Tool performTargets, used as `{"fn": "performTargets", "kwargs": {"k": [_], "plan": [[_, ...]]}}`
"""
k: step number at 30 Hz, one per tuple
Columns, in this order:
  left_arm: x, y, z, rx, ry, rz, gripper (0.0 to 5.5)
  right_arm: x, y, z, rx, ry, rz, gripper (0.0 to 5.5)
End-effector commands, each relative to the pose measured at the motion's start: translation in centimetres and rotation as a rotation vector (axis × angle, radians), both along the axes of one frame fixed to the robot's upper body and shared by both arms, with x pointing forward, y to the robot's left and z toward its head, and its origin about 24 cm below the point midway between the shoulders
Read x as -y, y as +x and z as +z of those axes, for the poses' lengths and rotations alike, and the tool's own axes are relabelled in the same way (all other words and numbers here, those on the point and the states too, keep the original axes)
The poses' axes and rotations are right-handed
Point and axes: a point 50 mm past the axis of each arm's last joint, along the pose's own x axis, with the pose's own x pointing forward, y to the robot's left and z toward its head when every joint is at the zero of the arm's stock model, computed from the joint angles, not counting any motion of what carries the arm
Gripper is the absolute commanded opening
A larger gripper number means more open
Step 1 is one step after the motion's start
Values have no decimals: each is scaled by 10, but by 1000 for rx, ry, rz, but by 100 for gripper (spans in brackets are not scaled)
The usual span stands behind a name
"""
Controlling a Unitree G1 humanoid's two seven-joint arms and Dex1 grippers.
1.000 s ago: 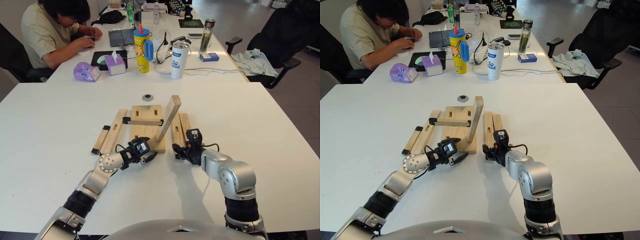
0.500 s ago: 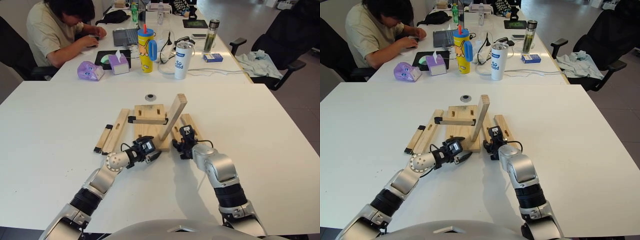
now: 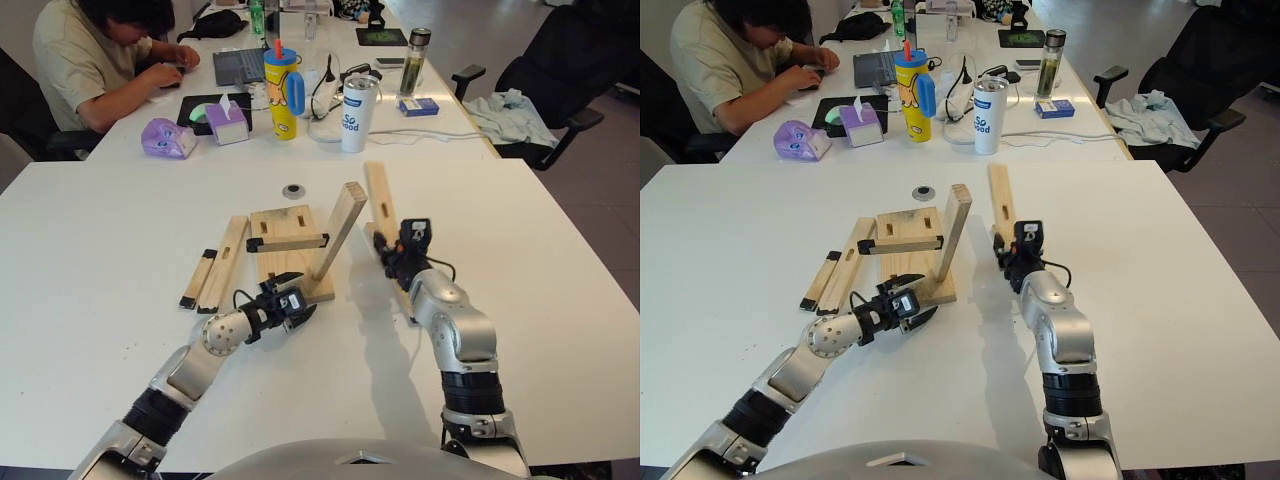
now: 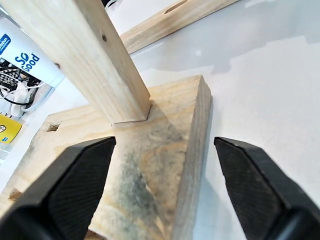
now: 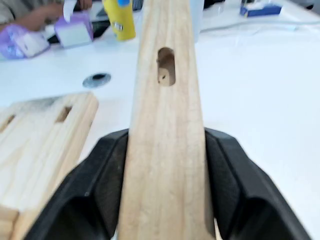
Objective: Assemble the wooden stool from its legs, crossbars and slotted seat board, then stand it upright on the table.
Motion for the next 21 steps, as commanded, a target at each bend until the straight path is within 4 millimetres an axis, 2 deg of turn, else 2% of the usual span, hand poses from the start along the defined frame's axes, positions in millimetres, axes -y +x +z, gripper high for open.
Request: {"fn": "performTargets", "kwargs": {"k": [1, 5, 8, 10, 13, 15, 17, 19, 21], "plan": [[-5, -19, 18, -160, -78, -61, 365, 4, 4, 31, 155, 298, 124, 206], [-7, -27, 63, -366, -365, -114, 365, 24, 5, 70, 331, 484, 333, 206], [-19, -27, 94, -484, -549, -167, 365, 50, 4, 102, 477, 470, 431, 206], [-26, -26, 106, -521, -605, -185, 365, 51, 1, 119, 512, 521, 523, 206], [-33, -22, 133, -536, -729, -224, 365, 40, -18, 143, 501, 612, 814, 206], [-37, -17, 151, -524, -803, -240, 365, 35, -32, 150, 451, 643, 972, 206], [-39, -15, 164, -535, -869, -255, 365, 33, -43, 147, 376, 654, 1072, 206], [-39, -15, 170, -558, -918, -266, 365, 34, -51, 139, 294, 644, 1117, 206], [-38, -17, 173, -604, -955, -282, 395, 34, -56, 128, 222, 631, 1136, 206]]}}
